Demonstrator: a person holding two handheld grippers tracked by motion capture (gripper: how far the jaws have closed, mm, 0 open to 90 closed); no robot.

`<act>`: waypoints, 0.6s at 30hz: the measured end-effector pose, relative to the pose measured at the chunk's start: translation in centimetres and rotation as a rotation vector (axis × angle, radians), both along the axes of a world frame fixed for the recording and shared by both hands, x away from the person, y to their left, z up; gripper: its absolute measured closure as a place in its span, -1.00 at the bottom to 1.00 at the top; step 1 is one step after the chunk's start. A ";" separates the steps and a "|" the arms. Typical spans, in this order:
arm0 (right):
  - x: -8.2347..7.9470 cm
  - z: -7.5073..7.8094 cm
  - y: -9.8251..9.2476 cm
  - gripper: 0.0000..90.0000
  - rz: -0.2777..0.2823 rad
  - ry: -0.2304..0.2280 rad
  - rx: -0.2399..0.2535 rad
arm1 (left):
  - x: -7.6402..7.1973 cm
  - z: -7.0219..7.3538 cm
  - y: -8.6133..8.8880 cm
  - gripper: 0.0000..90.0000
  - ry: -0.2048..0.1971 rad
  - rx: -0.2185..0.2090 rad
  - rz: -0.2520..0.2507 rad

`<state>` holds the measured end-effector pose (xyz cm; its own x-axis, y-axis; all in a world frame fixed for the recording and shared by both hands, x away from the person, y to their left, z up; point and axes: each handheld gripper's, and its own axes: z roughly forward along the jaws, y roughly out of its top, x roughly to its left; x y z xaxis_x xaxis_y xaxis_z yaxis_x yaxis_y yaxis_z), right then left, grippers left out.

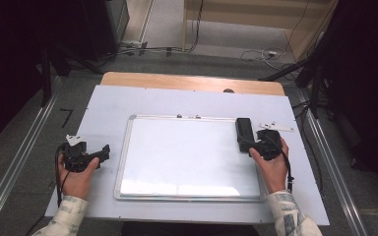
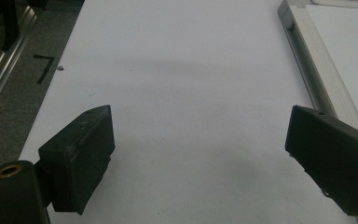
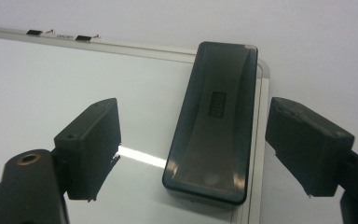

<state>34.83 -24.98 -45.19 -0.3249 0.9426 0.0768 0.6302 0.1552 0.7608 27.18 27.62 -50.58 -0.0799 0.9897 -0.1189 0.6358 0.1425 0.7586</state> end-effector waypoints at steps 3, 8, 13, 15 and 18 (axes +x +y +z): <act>-0.5 0.0 -0.3 -0.63 0.000 -0.006 0.002 | 0.0 0.0 0.0 -0.80 0.000 -0.001 -0.001; -1.4 0.1 -0.8 -0.63 0.005 -0.015 0.002 | 0.0 0.0 0.0 -0.80 0.001 -0.002 -0.003; -2.1 0.2 -1.4 -0.64 0.012 -0.021 0.013 | 0.0 0.0 -0.1 -0.80 -0.001 -0.003 -0.006; -2.4 0.3 -1.7 -0.64 0.009 -0.026 0.014 | 0.0 0.0 -0.1 -0.80 0.000 -0.003 -0.005; -2.8 0.4 -2.1 -0.64 0.002 -0.026 0.020 | 0.0 0.0 -0.1 -0.80 0.000 -0.002 -0.005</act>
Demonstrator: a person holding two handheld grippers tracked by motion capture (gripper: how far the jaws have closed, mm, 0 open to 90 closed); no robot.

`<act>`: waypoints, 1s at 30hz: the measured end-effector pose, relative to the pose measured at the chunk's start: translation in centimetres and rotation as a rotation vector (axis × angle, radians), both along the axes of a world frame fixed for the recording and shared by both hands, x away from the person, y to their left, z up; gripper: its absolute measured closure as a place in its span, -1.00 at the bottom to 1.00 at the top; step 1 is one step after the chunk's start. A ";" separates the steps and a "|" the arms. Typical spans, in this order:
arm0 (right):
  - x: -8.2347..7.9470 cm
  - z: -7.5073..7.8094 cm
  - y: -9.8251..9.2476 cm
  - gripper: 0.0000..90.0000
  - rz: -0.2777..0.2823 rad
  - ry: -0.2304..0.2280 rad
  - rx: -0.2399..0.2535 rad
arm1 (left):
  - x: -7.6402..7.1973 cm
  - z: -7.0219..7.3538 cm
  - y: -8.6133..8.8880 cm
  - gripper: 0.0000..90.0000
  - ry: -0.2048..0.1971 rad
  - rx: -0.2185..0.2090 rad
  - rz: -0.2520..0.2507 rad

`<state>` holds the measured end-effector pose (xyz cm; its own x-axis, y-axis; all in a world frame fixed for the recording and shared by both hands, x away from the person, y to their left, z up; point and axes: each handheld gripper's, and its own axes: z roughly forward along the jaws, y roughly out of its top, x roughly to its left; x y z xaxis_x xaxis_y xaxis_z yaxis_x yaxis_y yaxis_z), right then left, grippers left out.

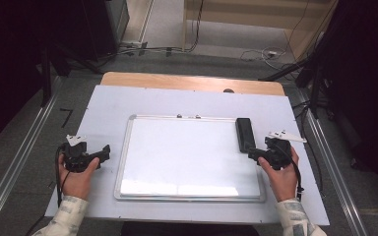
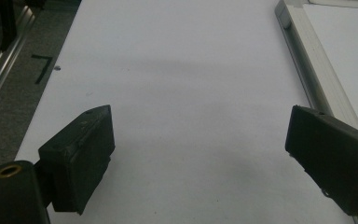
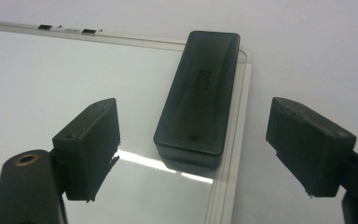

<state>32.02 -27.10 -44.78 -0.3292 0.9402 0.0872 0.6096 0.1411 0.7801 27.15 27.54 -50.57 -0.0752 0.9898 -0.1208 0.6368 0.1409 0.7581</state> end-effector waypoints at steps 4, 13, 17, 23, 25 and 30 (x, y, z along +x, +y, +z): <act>-0.5 0.0 -0.7 -0.64 -0.004 -0.008 0.000 | 0.0 0.0 0.0 -0.80 0.000 0.000 -0.002; -1.4 0.1 -2.0 -0.64 -0.019 -0.020 0.012 | 0.0 0.0 0.0 -0.80 -0.003 -0.003 -0.003; -1.8 0.1 -2.2 -0.64 -0.019 -0.023 0.011 | -0.1 0.1 0.0 -0.80 -0.004 -0.004 0.000; -2.4 0.1 -2.9 -0.64 -0.025 -0.031 0.005 | 0.0 0.0 0.0 -0.80 -0.002 -0.002 -0.002; -2.6 0.1 -3.2 -0.64 -0.027 -0.032 0.004 | -0.1 0.0 0.0 -0.80 -0.004 -0.003 -0.001; -3.0 0.1 -4.0 -0.64 -0.036 -0.035 0.001 | -0.1 0.0 -0.1 -0.80 -0.001 -0.001 -0.005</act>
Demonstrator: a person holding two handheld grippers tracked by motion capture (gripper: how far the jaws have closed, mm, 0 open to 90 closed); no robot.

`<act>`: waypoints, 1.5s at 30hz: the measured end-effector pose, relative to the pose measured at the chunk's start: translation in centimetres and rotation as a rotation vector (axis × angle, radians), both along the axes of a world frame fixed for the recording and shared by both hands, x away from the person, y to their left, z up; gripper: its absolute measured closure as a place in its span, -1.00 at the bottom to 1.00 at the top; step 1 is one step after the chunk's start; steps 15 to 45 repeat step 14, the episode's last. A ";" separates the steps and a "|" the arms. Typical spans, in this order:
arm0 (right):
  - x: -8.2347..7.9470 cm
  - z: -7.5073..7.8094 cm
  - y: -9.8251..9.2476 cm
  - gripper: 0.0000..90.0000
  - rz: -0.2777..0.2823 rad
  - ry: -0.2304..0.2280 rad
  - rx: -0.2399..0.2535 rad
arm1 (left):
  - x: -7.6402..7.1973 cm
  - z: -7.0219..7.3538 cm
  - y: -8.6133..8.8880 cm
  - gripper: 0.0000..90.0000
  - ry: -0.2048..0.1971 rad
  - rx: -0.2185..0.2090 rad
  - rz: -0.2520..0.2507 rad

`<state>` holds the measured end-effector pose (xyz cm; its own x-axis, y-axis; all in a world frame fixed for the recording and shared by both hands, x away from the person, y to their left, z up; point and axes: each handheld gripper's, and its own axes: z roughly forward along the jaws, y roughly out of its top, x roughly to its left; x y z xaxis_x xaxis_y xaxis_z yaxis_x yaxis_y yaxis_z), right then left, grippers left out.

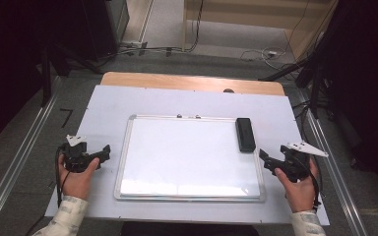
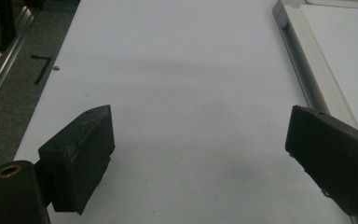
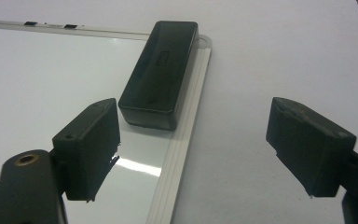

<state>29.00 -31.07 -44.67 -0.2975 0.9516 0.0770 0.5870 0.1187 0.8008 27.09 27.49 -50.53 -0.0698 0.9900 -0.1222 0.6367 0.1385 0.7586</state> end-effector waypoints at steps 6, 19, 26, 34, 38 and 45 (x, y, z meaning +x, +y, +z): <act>-0.6 -0.1 -1.2 -0.64 -0.024 0.002 -0.002 | 0.0 0.0 0.0 -0.80 0.001 0.001 -0.001; -1.3 -0.9 -3.2 -0.66 -0.069 0.011 -0.026 | 0.0 0.1 0.0 -0.80 -0.004 -0.003 -0.004; -1.3 -0.9 -3.2 -0.66 -0.069 0.011 -0.026 | 0.0 0.1 0.0 -0.80 -0.004 -0.003 -0.004; -1.3 -0.9 -3.2 -0.66 -0.069 0.011 -0.026 | 0.0 0.1 0.0 -0.80 -0.004 -0.003 -0.004; -1.3 -0.9 -3.2 -0.66 -0.069 0.011 -0.026 | 0.0 0.1 0.0 -0.80 -0.004 -0.003 -0.004; -1.3 -0.9 -3.2 -0.66 -0.069 0.011 -0.026 | 0.0 0.1 0.0 -0.80 -0.004 -0.003 -0.004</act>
